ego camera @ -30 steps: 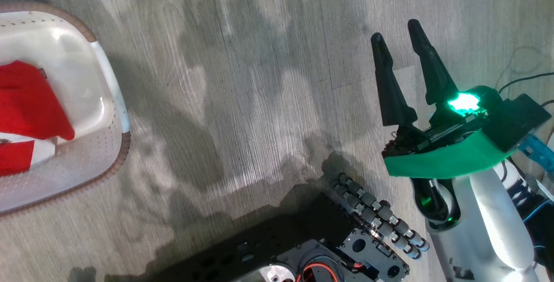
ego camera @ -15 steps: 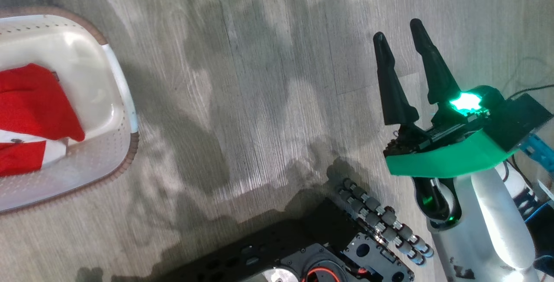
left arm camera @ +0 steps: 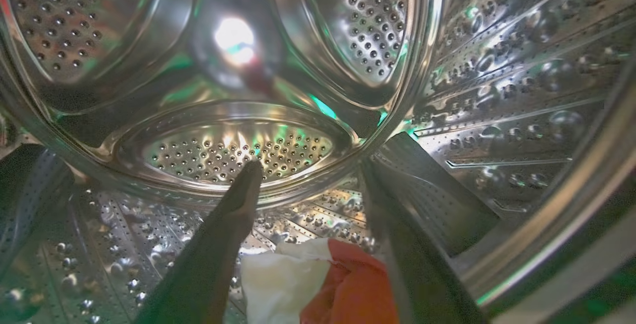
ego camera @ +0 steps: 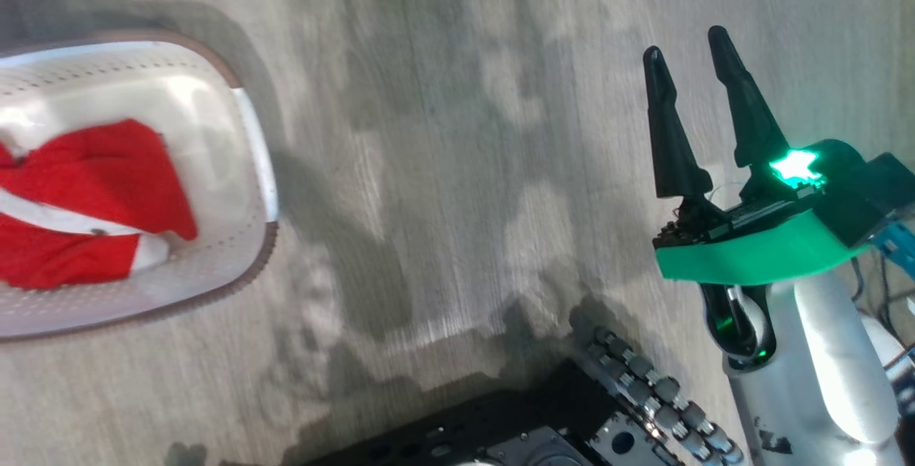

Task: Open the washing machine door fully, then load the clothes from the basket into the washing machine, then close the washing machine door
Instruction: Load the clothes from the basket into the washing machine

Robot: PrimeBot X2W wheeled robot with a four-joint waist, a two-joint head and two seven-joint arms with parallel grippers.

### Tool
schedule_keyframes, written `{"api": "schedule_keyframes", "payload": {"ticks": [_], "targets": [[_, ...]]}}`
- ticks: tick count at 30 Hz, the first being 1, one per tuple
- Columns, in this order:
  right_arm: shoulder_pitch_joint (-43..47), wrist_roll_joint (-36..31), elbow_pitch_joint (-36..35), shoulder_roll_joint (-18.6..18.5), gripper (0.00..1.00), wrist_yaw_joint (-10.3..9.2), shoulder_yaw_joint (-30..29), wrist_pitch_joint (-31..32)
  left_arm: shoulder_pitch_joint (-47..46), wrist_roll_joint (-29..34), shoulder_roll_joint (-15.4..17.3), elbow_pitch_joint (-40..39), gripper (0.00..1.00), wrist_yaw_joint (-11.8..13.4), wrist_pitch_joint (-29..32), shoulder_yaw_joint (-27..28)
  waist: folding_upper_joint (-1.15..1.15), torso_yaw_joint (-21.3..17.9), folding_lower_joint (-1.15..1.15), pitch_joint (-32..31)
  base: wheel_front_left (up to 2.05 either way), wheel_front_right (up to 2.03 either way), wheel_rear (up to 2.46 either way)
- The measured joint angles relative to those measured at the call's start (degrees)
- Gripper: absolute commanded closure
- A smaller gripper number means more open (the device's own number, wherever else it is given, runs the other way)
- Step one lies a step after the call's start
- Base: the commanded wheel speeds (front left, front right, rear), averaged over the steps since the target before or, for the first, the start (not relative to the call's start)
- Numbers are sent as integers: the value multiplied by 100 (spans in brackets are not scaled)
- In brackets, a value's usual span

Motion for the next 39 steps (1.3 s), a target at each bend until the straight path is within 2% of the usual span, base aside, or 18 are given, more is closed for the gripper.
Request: {"api": "schedule_keyframes", "payload": {"ticks": [9,12,20,24,28,36,39], "targets": [[3,-444,-3,0,0,0,-359,-1,1484,-30,-378,-751,0,10,0,221,0,388,0,-551,0,0,0],[38,-553,-19,-1,0,0,-424,-1,2155,-43,-486,-1111,0,108,0,320,0,534,0,-730,0,0,0],[285,-797,-93,-1,0,0,-599,-1,4271,16,-794,-2878,0,728,0,855,0,890,0,-1096,0,0,0],[482,-917,-122,-2,0,0,-647,-1,5670,102,-1173,-3996,0,1157,1,1301,0,1073,0,-1254,0,0,0],[513,-969,-174,-2,0,0,-656,0,6421,146,-1514,-4695,0,1415,0,1817,0,1145,0,-1340,0,0,0],[621,-1011,-235,-2,0,0,-672,10,7346,524,-2193,-5344,0,1393,0,2383,0,1208,0,-1432,0,0,0],[665,-1011,-241,-2,0,0,-670,21,7404,683,-2372,-5361,0,1258,0,2488,0,1218,0,-1451,0,0,0]]}}
